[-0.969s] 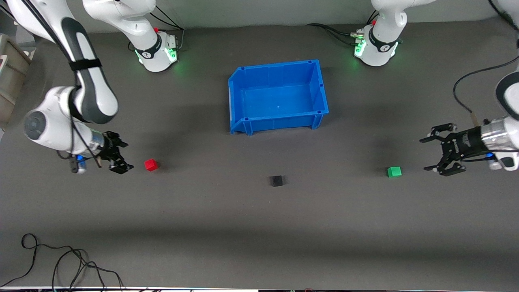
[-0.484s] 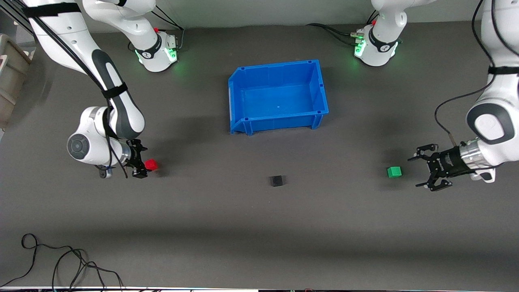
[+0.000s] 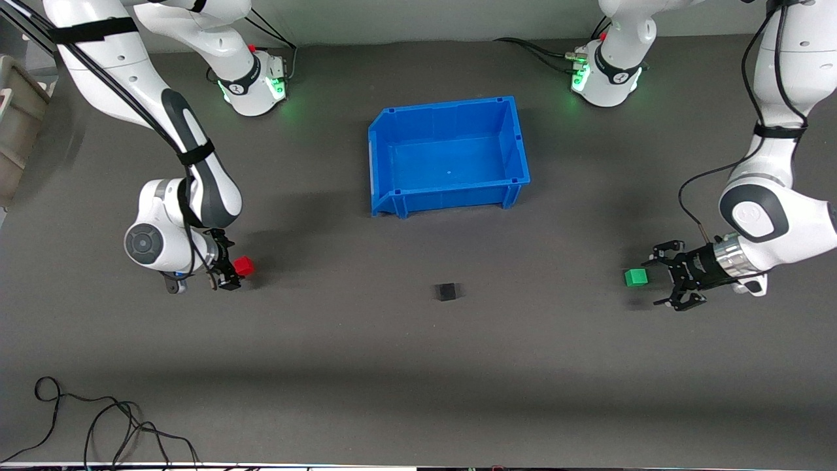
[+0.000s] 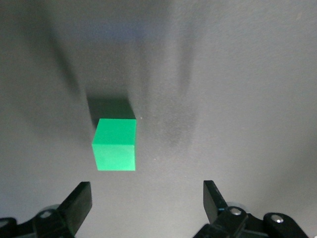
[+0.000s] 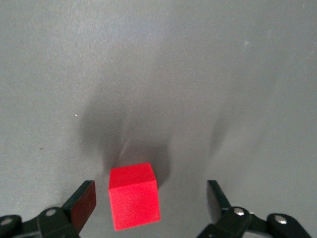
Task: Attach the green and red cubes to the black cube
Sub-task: 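Grasp the red cube with the right gripper while the left gripper grasps the green cube, then carry the red and green cubes toward the black cube with both grippers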
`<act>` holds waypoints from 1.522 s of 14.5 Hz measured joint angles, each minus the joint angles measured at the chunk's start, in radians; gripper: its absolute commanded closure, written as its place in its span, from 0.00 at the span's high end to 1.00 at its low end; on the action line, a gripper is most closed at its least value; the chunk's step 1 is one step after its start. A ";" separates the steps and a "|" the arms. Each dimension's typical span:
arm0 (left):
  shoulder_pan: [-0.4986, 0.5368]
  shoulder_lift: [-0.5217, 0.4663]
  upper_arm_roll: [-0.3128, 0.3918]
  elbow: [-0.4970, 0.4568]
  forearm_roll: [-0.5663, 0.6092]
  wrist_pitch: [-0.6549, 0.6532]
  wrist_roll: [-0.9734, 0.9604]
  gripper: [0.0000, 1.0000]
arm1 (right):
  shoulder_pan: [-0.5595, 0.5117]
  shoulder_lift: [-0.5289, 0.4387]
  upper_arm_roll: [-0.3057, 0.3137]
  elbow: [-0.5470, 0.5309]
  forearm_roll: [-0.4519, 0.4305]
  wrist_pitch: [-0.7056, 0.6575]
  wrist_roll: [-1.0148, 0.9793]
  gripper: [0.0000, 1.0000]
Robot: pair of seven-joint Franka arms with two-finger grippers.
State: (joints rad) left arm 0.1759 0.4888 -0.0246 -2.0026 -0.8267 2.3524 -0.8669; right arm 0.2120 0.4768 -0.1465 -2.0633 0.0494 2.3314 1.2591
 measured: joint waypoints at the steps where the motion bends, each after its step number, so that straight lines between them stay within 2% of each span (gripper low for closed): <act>1: 0.000 0.003 0.001 -0.009 -0.010 0.004 0.022 1.00 | 0.009 0.009 0.000 0.000 -0.004 0.003 0.000 0.55; 3: 0.000 0.010 0.001 -0.017 -0.014 0.008 0.036 1.00 | 0.018 0.019 0.000 -0.001 -0.009 0.006 0.000 0.31; 10: -0.004 0.031 -0.001 -0.048 -0.014 0.065 0.055 1.00 | 0.017 0.013 -0.003 0.037 -0.012 0.013 -0.001 0.26; 11: -0.005 0.036 -0.001 -0.049 -0.014 0.069 0.057 0.91 | 0.017 0.003 -0.003 0.048 -0.012 0.013 -0.001 0.26; 12: -0.005 0.039 -0.002 -0.052 -0.015 0.073 0.058 0.65 | 0.017 -0.008 -0.002 0.059 -0.012 0.013 0.004 0.26; 14: -0.005 0.039 -0.001 -0.055 -0.015 0.075 0.059 0.25 | 0.017 -0.022 0.007 0.080 -0.012 0.012 0.048 0.25; 15: -0.005 0.038 -0.001 -0.055 -0.015 0.075 0.060 0.21 | 0.018 -0.025 0.024 0.094 -0.012 0.012 0.087 0.23; 17: -0.005 0.036 -0.001 -0.054 -0.015 0.075 0.064 0.20 | 0.034 -0.026 0.062 0.134 -0.012 0.014 0.198 0.23; 19: -0.005 0.032 0.000 -0.049 -0.016 0.075 0.065 0.20 | 0.092 -0.022 0.074 0.193 -0.011 0.004 0.358 0.23; 22: -0.007 0.009 -0.002 -0.021 -0.016 0.048 0.055 0.20 | 0.131 0.030 0.125 0.285 -0.010 0.002 0.569 0.23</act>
State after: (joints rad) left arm 0.1685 0.4976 -0.0266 -2.0238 -0.8424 2.4002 -0.8117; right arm 0.3434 0.5068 -0.0216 -1.7784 0.0393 2.3333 1.8284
